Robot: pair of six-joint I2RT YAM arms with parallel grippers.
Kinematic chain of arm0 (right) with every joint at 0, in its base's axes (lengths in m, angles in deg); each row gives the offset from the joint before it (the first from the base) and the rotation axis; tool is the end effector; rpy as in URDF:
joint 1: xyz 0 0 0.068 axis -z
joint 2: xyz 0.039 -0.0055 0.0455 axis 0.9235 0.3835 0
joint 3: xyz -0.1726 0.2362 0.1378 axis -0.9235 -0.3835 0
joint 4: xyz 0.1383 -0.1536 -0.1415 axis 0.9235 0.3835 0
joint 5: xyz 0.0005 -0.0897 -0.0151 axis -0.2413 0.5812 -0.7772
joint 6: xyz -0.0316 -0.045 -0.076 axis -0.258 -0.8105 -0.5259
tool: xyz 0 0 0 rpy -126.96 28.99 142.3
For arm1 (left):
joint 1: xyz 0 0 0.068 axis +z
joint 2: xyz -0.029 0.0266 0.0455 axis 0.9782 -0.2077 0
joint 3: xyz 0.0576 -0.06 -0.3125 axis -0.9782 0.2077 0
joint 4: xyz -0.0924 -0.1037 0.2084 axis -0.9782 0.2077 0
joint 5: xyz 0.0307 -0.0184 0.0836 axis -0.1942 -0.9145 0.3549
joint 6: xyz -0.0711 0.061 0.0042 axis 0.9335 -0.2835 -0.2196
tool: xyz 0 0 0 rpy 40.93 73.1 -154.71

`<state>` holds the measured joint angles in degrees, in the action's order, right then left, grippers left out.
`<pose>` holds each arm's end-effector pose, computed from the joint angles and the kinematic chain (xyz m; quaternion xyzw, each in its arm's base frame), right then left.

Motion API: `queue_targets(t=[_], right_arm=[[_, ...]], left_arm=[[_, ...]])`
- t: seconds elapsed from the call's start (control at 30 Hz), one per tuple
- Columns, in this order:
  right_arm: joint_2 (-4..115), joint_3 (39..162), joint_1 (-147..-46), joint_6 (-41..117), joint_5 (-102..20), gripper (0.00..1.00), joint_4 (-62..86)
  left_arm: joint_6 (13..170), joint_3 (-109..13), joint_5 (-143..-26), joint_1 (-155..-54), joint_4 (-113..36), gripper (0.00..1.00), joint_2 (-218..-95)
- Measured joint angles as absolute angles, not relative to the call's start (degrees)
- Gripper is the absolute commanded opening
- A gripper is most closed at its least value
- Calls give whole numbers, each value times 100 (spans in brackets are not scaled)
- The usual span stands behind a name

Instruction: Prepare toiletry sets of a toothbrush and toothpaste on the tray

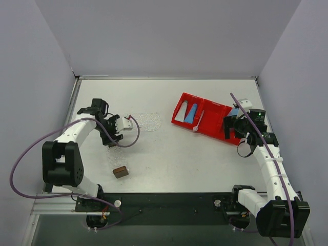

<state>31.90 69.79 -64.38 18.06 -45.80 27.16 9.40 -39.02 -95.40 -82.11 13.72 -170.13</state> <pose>0.2308 0.0059 0.3146 -0.1312 0.8450 0.0202 0.5181 0.2844 -0.0479 0.2341 0.6095 0.7658 -0.0693 0.1929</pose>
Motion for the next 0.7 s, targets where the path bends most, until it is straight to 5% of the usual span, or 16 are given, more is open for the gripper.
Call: queue_targets(t=[0.33, 0.7], right_arm=[[3217, 6979, -6438, 1806, -4582, 100, 2719], [3217, 6979, -6438, 1799, -4582, 100, 2723]], left_arm=[[1039, -3518, -9312, -8252, 1226, 79, -17177], [1469, -3559, -9151, -8285, 1241, 33, -17369]])
